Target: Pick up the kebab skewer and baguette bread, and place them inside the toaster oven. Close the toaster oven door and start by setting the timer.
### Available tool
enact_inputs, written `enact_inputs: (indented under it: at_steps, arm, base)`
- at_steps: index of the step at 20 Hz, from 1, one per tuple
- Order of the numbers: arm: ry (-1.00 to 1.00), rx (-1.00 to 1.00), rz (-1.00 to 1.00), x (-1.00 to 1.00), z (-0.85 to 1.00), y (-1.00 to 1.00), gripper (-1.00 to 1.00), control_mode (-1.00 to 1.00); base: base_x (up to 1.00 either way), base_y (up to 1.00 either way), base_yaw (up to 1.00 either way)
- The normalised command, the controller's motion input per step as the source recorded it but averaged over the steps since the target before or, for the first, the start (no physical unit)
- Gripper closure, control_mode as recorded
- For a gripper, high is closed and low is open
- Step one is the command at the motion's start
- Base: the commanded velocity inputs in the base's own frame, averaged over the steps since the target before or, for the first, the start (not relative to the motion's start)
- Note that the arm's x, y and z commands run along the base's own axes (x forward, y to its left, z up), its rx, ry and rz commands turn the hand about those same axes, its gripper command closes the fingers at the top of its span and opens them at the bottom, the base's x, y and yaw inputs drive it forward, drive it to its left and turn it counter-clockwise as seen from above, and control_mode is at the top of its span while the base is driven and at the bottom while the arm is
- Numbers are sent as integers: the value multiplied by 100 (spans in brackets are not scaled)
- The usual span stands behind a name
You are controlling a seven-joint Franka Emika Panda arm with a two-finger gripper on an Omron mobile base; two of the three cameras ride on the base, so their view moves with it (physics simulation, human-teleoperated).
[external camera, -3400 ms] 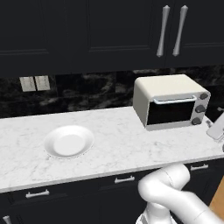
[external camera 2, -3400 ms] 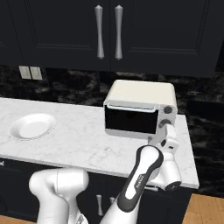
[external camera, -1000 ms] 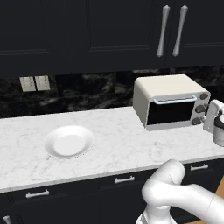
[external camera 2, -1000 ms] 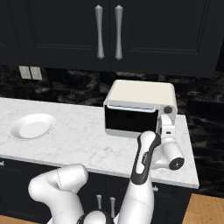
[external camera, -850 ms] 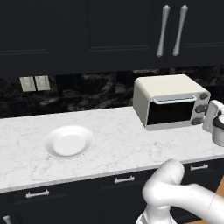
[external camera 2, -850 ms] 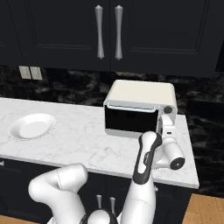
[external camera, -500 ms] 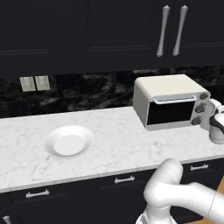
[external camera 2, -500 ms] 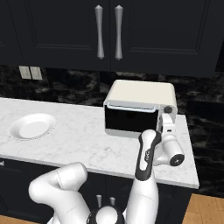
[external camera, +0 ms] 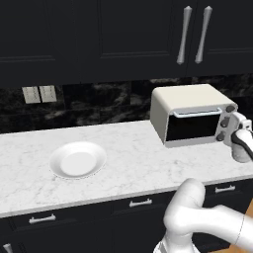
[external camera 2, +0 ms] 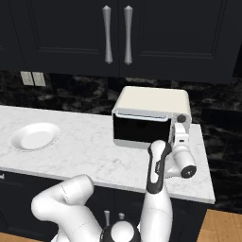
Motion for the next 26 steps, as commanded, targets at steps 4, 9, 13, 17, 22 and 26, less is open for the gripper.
enact_inputs:
  at_steps: [4,9,13,17,22,26]
  arm:
    - [0,0,-3,17,-7,-13,-100,-100]
    - [0,0,-2,16,0,-26,-100,-100]
    - [0,0,-1,11,-13,-27,-100,-100]
    - [0,0,0,9,-18,-12,-100,-100]
    - [0,0,0,0,-6,0,-100,-100]
    - [0,0,0,0,0,0,-100,-100]
  base:
    - [0,0,0]
    - [0,0,0]
    - [0,0,0]
    - [0,0,0]
    - [0,0,0]
    - [0,0,0]
